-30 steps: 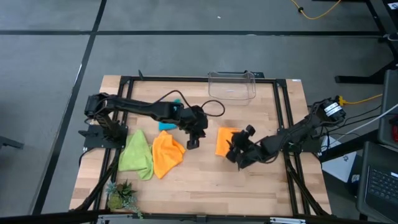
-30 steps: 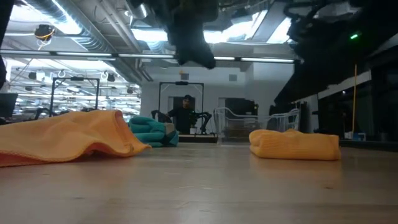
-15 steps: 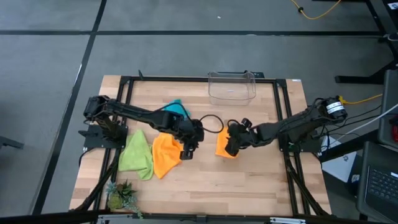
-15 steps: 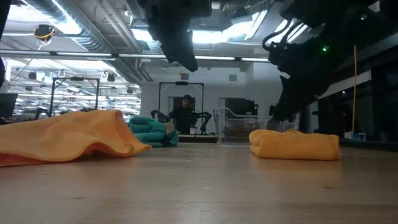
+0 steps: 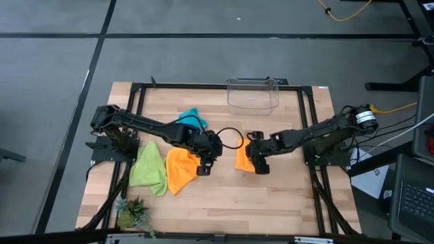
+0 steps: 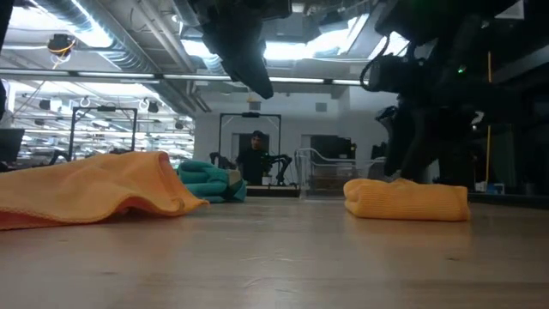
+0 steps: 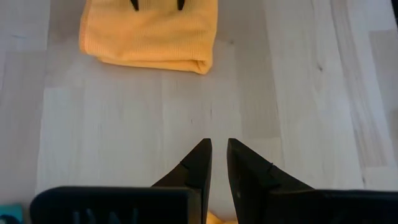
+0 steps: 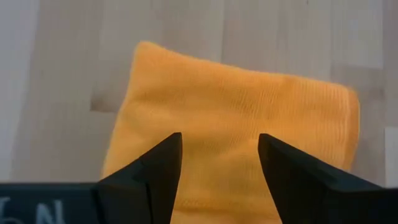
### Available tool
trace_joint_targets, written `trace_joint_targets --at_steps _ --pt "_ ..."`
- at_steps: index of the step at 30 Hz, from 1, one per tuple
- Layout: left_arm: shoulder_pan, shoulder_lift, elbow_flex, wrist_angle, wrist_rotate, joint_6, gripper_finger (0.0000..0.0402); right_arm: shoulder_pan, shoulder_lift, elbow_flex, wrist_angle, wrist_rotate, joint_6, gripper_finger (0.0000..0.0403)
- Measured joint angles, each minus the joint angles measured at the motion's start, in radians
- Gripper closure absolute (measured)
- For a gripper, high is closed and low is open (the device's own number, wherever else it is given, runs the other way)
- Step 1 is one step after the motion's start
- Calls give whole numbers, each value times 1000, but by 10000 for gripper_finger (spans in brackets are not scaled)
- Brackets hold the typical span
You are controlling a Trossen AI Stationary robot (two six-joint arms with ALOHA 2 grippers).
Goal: Fold microfiber towels
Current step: Fold the right orange microfiber towel, then put the folded orange microfiber towel into the transparent bin
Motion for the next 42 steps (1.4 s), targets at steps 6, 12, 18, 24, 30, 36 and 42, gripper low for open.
trace_joint_targets --at_steps 6,12,18,24,30,36,42 --pt "0 0 0 10 -42 0 356 -49 91 0 44 -48 -28 189" --pt "0 0 0 10 -42 -1 357 -52 207 6 131 167 552 189" --pt "-1 0 0 15 -42 -30 356 -28 234 -1 158 419 1182 189" --pt "-1 0 0 12 -42 -73 356 17 193 10 209 501 1181 189" --pt "-1 0 0 7 -42 -73 356 28 52 54 124 506 882 189" --pt "-1 0 0 10 -42 -70 356 58 -19 66 122 319 426 189" --pt "-1 0 0 18 -42 -16 356 84 6 66 107 212 258 189"
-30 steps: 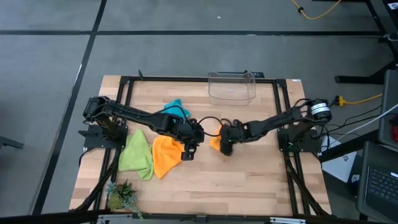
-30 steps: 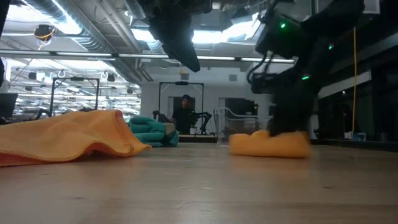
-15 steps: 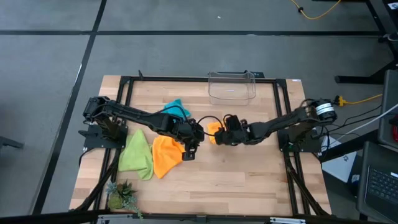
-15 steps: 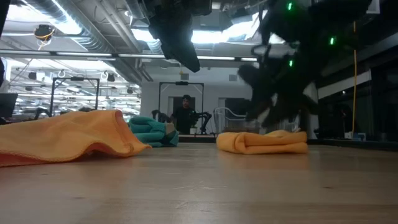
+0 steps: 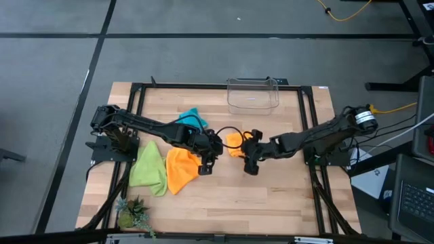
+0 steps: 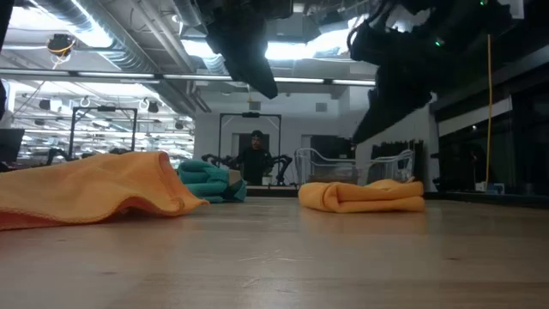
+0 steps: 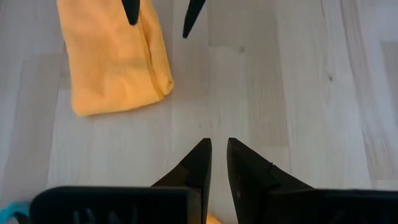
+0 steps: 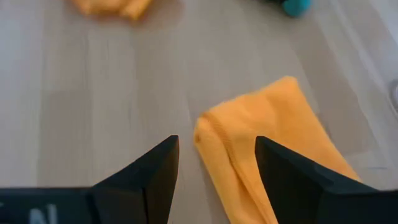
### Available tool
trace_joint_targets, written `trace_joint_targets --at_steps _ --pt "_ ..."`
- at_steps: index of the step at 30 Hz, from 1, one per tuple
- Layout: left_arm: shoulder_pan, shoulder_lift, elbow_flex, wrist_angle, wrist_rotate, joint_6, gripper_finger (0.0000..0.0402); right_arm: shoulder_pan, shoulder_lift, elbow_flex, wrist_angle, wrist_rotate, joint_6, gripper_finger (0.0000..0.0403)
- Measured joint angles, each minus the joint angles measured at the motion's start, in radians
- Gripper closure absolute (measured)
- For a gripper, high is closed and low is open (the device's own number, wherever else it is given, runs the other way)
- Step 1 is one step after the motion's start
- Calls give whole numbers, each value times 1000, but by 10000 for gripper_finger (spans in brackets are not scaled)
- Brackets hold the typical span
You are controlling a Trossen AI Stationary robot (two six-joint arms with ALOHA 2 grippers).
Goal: Fold microfiber towels
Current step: Put the folded orange microfiber towel into the transparent bin
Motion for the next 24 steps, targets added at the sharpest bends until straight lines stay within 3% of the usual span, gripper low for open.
trace_joint_targets --at_steps 14,19,24 --pt "5 0 0 5 0 24 356 11 25 0 -114 -25 -271 189" --pt "5 0 0 5 0 25 356 -4 25 0 -160 -30 -172 188" --pt "16 0 0 5 0 24 356 -24 25 0 -160 -29 -180 181"
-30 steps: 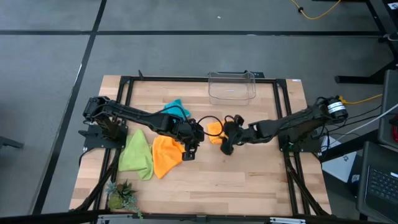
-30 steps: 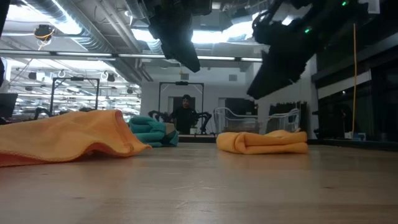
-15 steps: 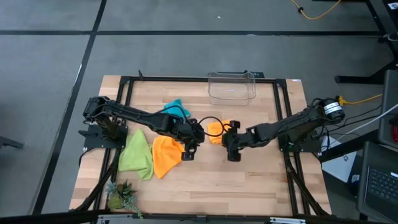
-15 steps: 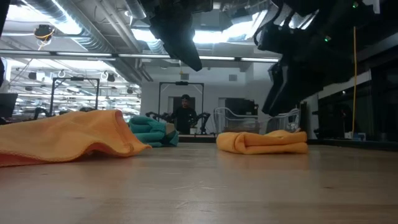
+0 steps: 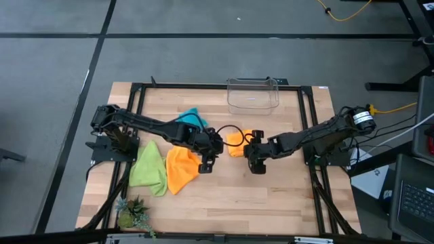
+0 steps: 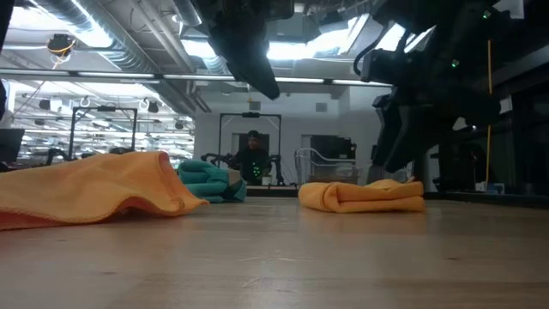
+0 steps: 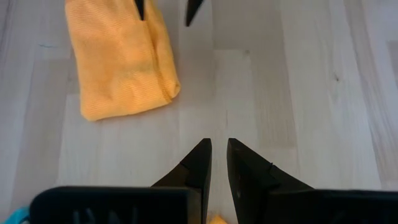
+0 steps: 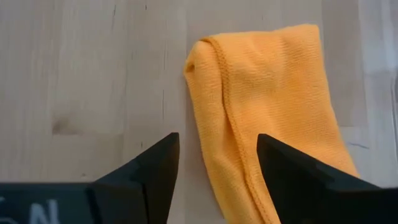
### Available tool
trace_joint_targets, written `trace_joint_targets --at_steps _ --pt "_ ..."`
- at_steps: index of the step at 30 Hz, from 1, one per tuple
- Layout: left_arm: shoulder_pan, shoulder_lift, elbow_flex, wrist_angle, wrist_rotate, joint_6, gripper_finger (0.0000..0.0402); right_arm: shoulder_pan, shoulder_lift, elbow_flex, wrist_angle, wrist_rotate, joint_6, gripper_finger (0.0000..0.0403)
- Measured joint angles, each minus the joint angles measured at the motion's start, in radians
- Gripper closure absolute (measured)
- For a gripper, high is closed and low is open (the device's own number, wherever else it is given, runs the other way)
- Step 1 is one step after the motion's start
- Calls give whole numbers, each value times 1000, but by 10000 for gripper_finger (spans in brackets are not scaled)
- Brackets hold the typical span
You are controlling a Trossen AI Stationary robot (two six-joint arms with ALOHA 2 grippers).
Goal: Fold microfiber towels
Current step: Put the folded orange microfiber towel into the transparent bin
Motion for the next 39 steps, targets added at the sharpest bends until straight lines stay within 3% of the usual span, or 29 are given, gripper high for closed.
trace_joint_targets --at_steps 9,14,20,26,30,35,39 --pt "24 0 0 0 0 0 356 -5 12 0 8 0 -28 114" --pt "35 0 0 2 0 0 356 -6 103 -24 33 38 -68 117" --pt "35 0 0 8 0 0 356 10 206 -22 108 183 -149 122" --pt "35 0 0 11 0 1 356 21 230 -23 178 289 -249 122" --pt "35 0 0 14 0 1 356 -13 236 -22 176 164 -320 123" --pt "33 0 0 14 0 1 356 -77 247 -18 163 110 -305 123" --pt "32 0 0 14 0 1 356 -157 244 -16 170 -83 -304 123"
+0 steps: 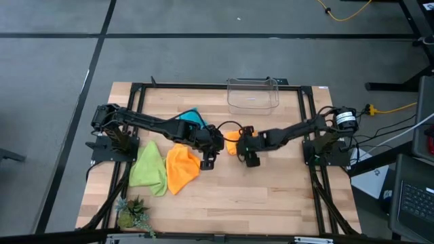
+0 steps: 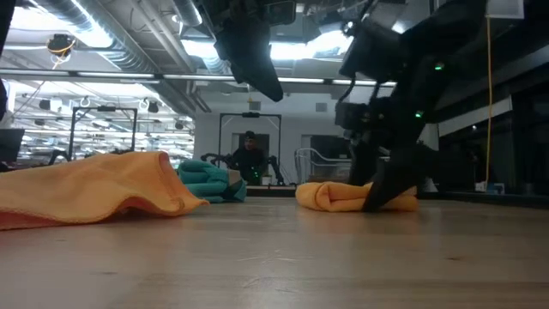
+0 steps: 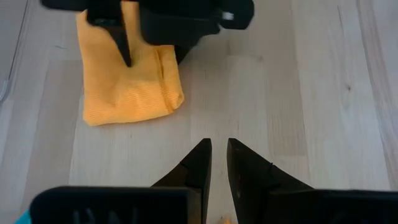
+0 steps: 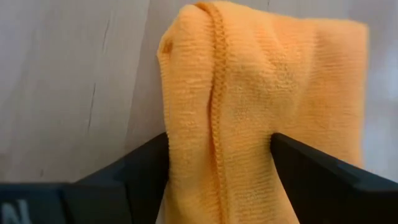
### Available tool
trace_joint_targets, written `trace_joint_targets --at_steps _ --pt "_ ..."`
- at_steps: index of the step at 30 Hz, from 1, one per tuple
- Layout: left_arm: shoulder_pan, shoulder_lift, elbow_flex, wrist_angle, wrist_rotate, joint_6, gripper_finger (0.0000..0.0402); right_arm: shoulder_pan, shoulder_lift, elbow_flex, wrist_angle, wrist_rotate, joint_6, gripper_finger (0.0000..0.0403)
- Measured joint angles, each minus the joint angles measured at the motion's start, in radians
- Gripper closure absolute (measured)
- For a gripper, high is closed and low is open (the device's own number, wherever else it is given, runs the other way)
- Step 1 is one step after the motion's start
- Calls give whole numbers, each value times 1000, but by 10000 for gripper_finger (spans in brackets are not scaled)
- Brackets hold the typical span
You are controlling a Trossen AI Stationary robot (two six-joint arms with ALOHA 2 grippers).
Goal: Fold microfiber towels
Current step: Put the folded orange microfiber towel into the transparent bin
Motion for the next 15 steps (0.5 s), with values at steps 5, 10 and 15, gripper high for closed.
trace_joint_targets --at_steps 5,10,15 --pt "-4 0 0 0 0 0 356 -59 -1 0 -3 -82 20 125" --pt "-12 0 0 0 0 -1 356 -84 -1 -1 9 -75 56 154" --pt "-29 0 0 0 0 -1 356 -85 3 -3 28 -76 129 214"
